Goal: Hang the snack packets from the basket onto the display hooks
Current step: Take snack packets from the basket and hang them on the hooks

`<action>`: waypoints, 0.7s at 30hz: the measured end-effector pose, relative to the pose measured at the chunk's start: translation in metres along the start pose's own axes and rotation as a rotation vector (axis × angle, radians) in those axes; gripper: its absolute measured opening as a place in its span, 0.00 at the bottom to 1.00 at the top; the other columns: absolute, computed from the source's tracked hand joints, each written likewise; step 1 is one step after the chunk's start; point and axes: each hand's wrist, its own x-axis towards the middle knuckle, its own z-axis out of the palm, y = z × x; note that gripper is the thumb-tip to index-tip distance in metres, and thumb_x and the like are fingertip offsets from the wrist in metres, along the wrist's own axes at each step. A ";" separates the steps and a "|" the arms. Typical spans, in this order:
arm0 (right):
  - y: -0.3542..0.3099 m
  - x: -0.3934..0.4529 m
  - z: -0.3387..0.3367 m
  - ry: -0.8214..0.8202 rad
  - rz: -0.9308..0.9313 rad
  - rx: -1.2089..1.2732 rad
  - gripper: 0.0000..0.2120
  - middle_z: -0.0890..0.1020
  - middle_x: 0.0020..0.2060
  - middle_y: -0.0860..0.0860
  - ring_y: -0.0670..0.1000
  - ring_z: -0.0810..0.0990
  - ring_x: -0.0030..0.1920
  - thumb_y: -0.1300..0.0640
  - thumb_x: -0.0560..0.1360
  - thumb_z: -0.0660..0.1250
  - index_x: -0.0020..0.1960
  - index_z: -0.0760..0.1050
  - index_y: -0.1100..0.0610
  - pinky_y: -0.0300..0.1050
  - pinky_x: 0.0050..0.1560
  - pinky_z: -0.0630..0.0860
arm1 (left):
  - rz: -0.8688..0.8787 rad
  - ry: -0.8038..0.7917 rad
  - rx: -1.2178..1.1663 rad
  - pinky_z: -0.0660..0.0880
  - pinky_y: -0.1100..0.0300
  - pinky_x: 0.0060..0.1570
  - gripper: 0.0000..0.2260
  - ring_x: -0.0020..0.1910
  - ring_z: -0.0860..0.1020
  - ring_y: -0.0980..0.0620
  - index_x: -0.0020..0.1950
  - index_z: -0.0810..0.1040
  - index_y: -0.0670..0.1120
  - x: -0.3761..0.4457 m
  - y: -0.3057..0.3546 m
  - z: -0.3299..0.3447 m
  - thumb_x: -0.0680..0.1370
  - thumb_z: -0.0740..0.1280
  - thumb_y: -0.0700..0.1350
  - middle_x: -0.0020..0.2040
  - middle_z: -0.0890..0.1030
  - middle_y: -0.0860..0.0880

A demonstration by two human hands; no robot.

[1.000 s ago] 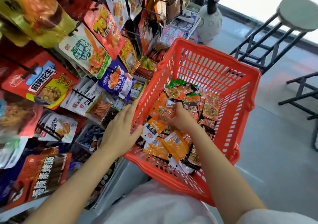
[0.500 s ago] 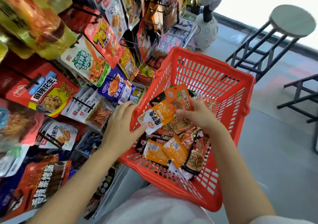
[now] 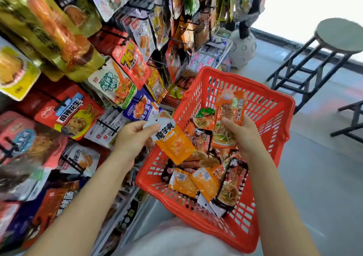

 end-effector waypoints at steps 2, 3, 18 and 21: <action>-0.008 0.002 0.008 -0.051 -0.028 -0.018 0.12 0.87 0.46 0.50 0.51 0.86 0.47 0.59 0.76 0.74 0.58 0.77 0.55 0.50 0.49 0.81 | 0.004 0.022 -0.065 0.76 0.62 0.36 0.04 0.38 0.83 0.52 0.51 0.84 0.48 -0.002 0.005 -0.001 0.80 0.70 0.45 0.43 0.87 0.50; -0.011 0.003 0.013 -0.094 -0.037 -0.040 0.11 0.87 0.45 0.50 0.51 0.86 0.45 0.60 0.76 0.73 0.57 0.77 0.56 0.48 0.46 0.80 | -0.001 0.032 -0.094 0.77 0.62 0.35 0.04 0.39 0.84 0.53 0.52 0.84 0.49 -0.003 0.006 0.000 0.81 0.69 0.45 0.43 0.87 0.50; 0.103 0.033 0.052 -0.422 0.007 -1.139 0.30 0.65 0.73 0.58 0.59 0.63 0.74 0.54 0.75 0.75 0.73 0.71 0.62 0.54 0.72 0.63 | -0.194 0.211 -0.283 0.79 0.55 0.39 0.05 0.36 0.83 0.53 0.51 0.80 0.49 -0.016 -0.046 -0.011 0.84 0.64 0.44 0.39 0.85 0.51; 0.109 0.033 0.056 -0.351 -0.024 -1.351 0.29 0.69 0.71 0.56 0.60 0.64 0.73 0.54 0.77 0.72 0.75 0.65 0.53 0.65 0.73 0.57 | -0.180 0.111 -0.227 0.79 0.53 0.43 0.06 0.39 0.84 0.51 0.51 0.79 0.49 -0.018 -0.048 -0.010 0.80 0.68 0.38 0.43 0.86 0.49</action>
